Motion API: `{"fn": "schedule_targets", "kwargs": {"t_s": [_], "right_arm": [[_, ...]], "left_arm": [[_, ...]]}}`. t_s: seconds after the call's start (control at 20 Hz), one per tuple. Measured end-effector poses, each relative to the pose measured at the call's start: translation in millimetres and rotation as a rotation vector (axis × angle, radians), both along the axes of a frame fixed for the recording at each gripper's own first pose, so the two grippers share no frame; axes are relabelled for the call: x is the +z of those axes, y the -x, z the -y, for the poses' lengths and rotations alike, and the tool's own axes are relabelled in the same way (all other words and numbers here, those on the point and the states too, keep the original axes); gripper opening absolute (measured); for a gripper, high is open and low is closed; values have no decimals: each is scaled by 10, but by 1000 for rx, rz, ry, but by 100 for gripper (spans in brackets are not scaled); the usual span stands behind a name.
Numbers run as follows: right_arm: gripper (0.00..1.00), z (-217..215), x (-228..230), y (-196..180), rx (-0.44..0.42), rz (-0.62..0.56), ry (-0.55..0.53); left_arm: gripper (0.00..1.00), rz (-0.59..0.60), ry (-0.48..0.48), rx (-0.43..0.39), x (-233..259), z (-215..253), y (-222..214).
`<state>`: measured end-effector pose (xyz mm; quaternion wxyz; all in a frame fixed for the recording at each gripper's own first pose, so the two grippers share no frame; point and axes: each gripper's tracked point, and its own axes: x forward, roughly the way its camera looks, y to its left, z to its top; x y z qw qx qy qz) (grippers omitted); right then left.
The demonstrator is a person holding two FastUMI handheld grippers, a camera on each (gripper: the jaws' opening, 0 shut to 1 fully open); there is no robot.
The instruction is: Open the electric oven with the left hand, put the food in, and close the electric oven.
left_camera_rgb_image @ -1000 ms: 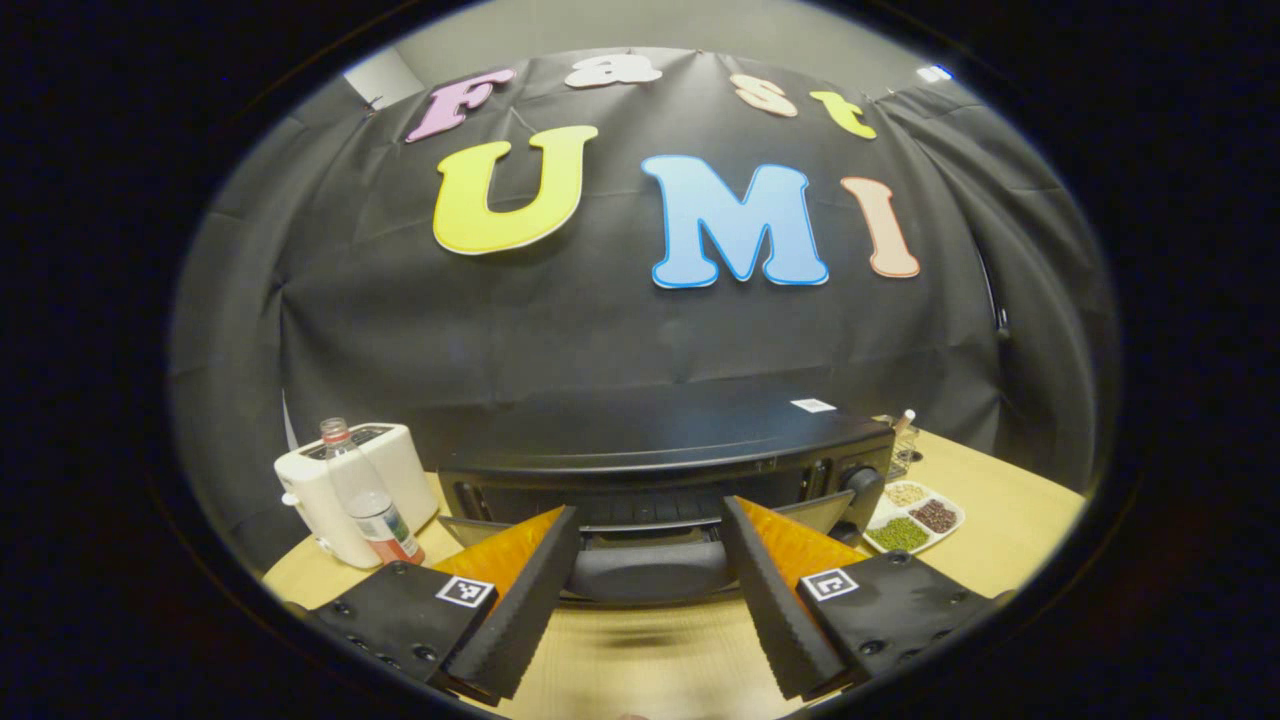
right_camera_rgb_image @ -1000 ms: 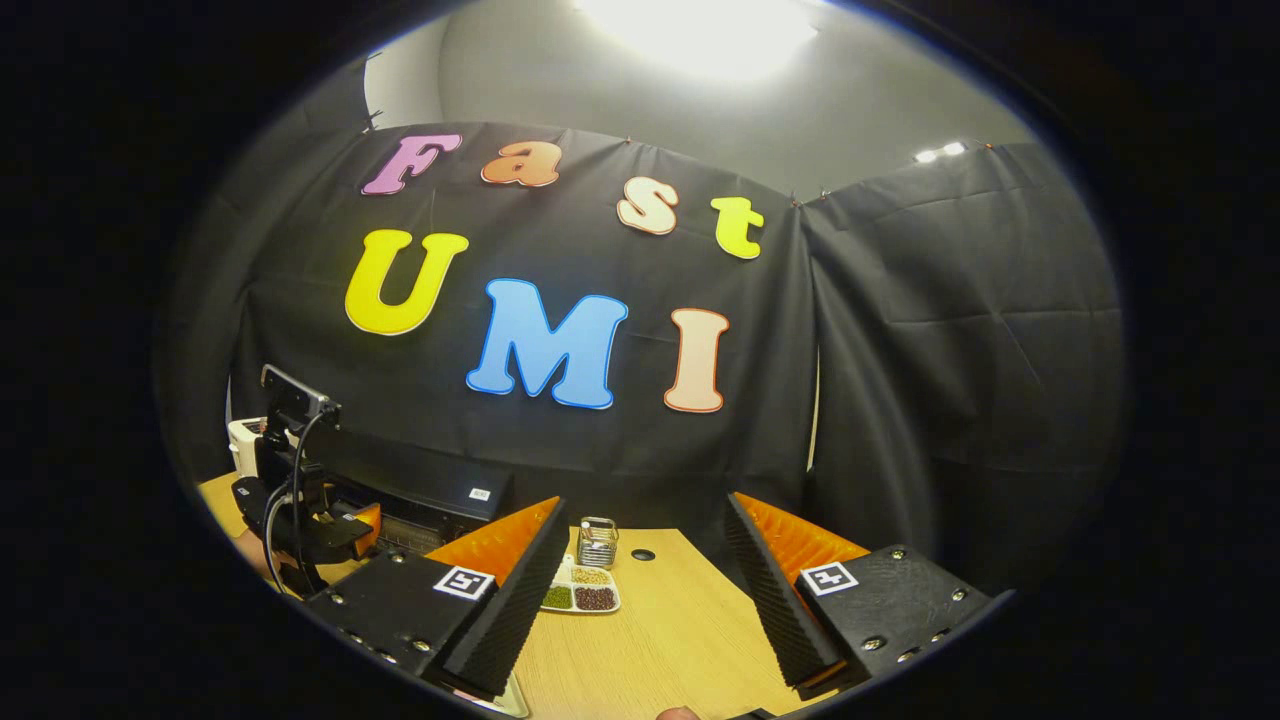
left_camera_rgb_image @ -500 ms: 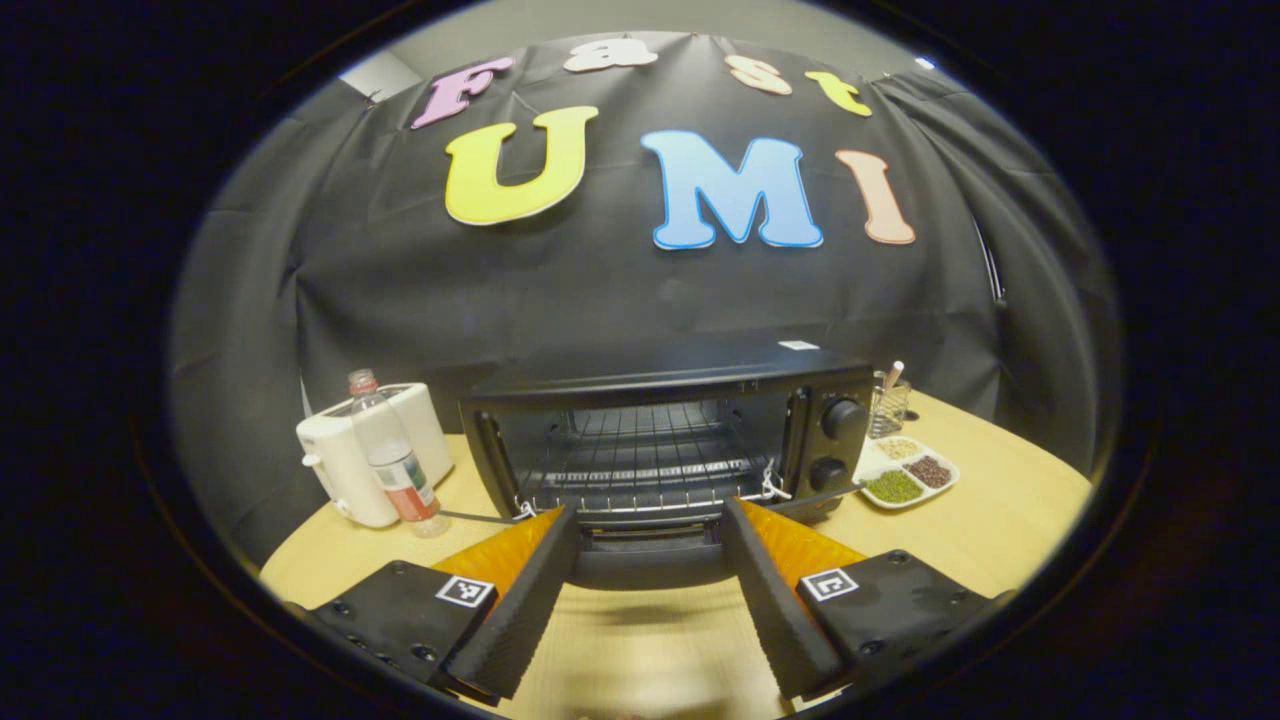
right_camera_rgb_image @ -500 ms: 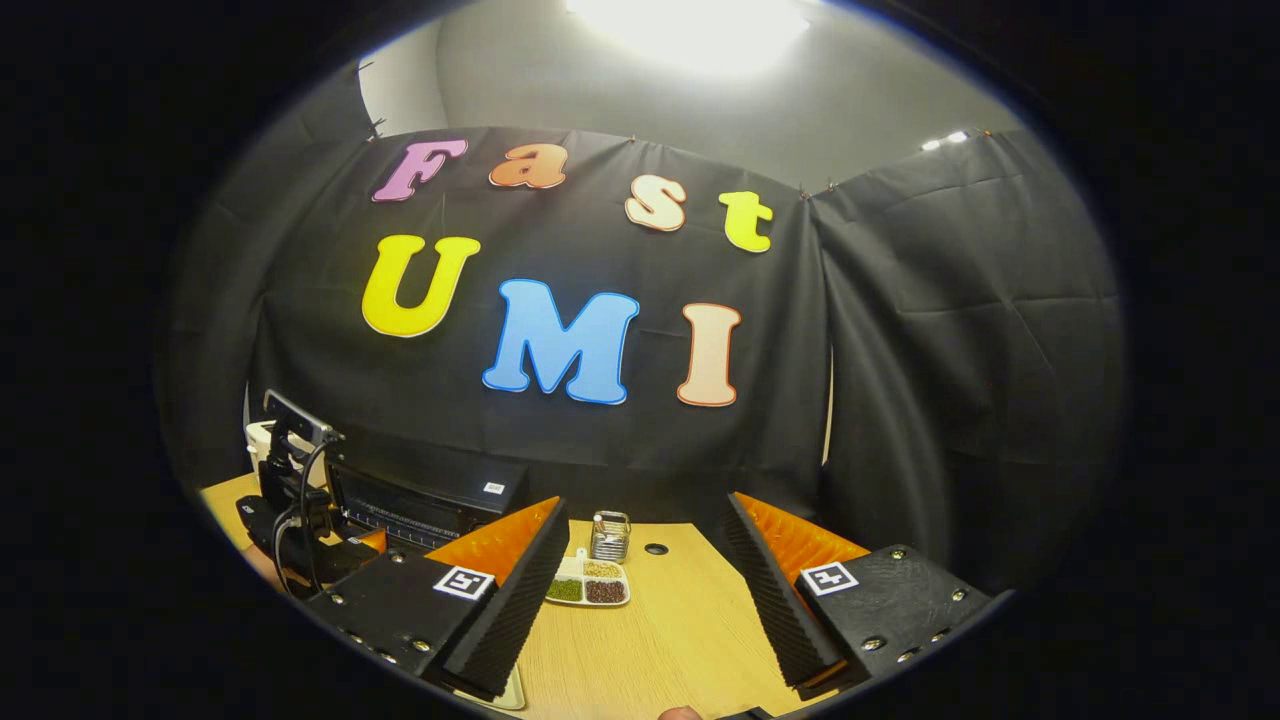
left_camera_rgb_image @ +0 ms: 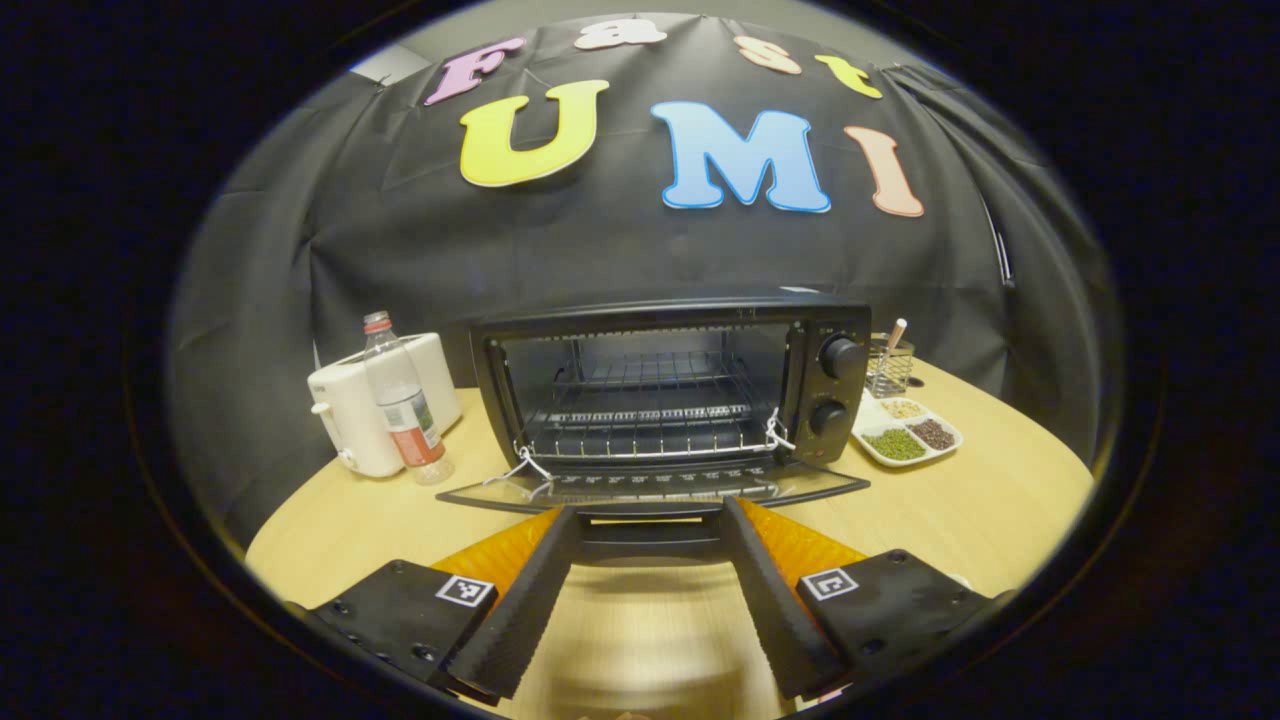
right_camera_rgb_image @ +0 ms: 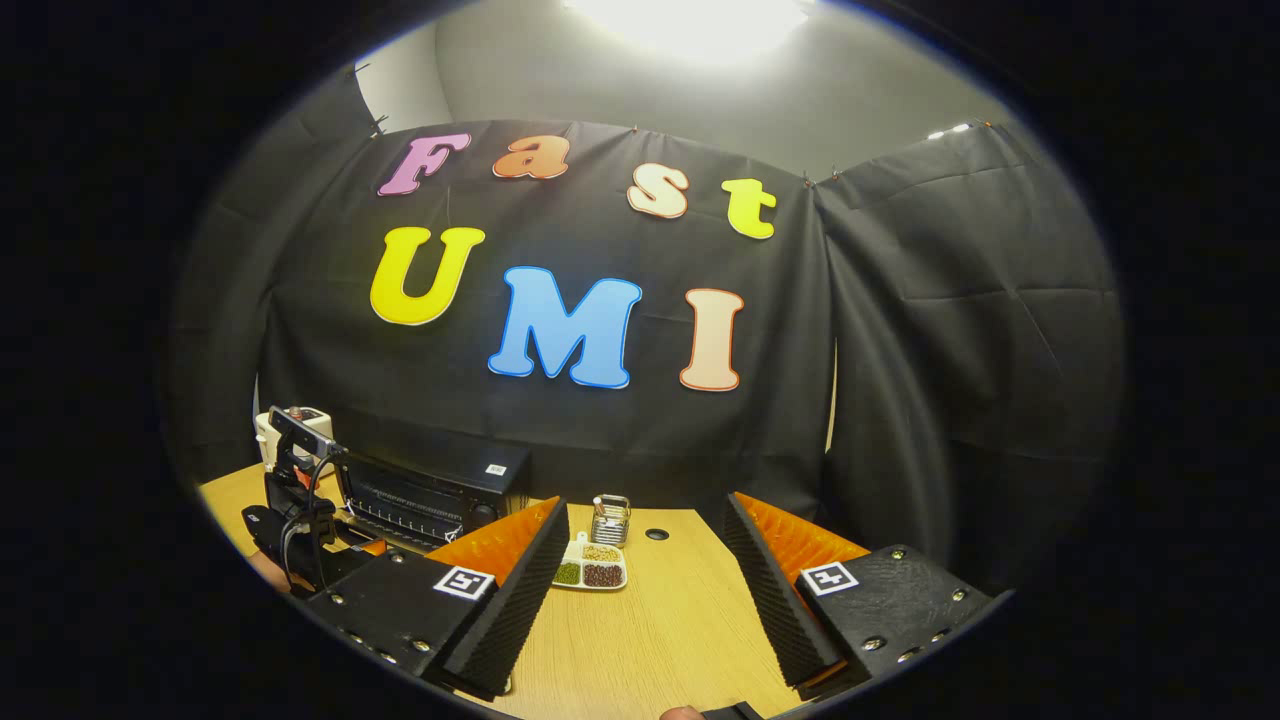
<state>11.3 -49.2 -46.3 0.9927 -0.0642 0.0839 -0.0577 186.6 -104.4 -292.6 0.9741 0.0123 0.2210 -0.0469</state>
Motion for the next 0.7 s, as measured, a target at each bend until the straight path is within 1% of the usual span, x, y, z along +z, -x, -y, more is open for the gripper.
{"fn": "schedule_targets", "kwargs": {"t_s": [0.15,0.25,0.3,0.5,0.55,0.6,0.65,0.7], "right_arm": [[96,46,-36,73,4,-18,3],[96,71,-53,114,2,-26,-1],[96,72,-71,135,2,-31,-7],[96,10,-149,217,31,-54,-24],[96,-17,-161,224,42,-57,-27],[96,-31,-176,225,50,-59,-33],[96,-51,-191,213,58,-63,-44],[96,-89,-222,202,69,-70,-62]], "left_arm": [[91,-37,-3,16,-150,-9,101],[100,-62,5,29,-240,-12,156],[96,-72,6,34,-274,-15,189],[96,-102,4,53,-359,-38,345],[92,-99,2,53,-347,-34,390],[100,-95,0,51,-304,-33,423],[100,-85,-1,50,-236,-47,454],[96,-71,1,49,-141,-56,483]]}}
